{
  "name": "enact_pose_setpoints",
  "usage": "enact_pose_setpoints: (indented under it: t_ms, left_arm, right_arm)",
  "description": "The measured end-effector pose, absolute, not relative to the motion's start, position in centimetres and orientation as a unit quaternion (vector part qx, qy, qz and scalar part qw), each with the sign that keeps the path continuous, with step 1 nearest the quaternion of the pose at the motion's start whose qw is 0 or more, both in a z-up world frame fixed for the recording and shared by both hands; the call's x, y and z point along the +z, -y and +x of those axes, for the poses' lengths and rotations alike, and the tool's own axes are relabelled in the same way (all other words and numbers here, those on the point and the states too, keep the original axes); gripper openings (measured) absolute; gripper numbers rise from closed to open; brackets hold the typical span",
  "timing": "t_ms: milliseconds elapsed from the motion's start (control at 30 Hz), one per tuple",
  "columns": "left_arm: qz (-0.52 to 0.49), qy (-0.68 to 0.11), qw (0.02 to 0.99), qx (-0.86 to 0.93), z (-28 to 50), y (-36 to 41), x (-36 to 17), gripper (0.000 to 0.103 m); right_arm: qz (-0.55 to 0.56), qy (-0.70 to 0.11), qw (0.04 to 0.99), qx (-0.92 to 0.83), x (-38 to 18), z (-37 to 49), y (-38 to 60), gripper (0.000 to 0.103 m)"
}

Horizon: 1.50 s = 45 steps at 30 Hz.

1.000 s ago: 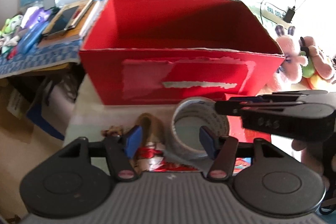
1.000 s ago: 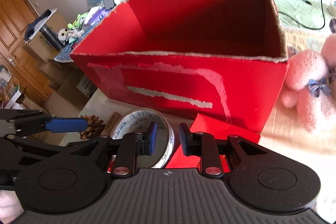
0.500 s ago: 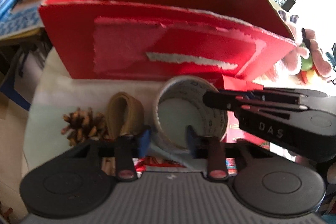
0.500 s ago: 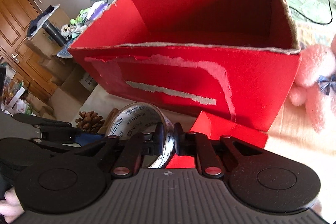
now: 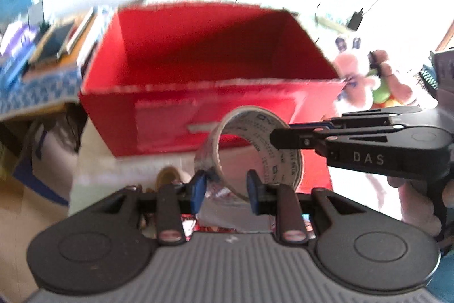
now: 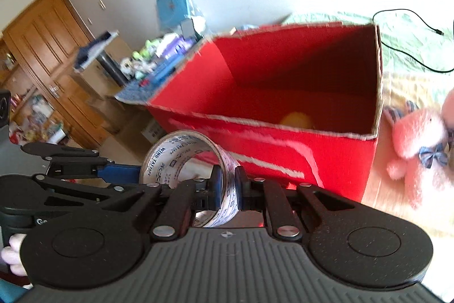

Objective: Organize objects

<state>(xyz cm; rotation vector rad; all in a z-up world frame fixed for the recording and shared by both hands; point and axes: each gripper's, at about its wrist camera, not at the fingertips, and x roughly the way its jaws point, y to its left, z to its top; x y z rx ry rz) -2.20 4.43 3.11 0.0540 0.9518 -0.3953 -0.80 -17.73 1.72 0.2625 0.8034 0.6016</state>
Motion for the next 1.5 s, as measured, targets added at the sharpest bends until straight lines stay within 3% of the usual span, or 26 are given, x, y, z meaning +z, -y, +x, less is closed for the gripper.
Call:
enact_pose_setpoints:
  t_ms: [367,767,1067,1500]
  left_arm:
    - [0.029,-0.353,0.912,-0.208,-3.5,-5.0,9.4,0.024]
    - [0.031,-0.325,0.914,-0.241,1.7,-2.3,9.2,0.024]
    - [0.023,-0.354,0.895,-0.271,8.9,-0.2,6.8,0.024]
    - [-0.023,-0.478,0.84,-0.258,17.7,1.1,0.3,0.024]
  right_arm:
    - [0.184,-0.312,0.888,0.284,5.2,-0.3,18.8,0.011]
    - [0.175,-0.272,0.926,0.193,5.2,3.0,20.3,0.012]
    - [0.108,-0.29,0.942,0.127,4.0,7.6,20.0,0.012]
    - [0.023,-0.373,0.924,0.082,0.5,12.5,18.2,0.012]
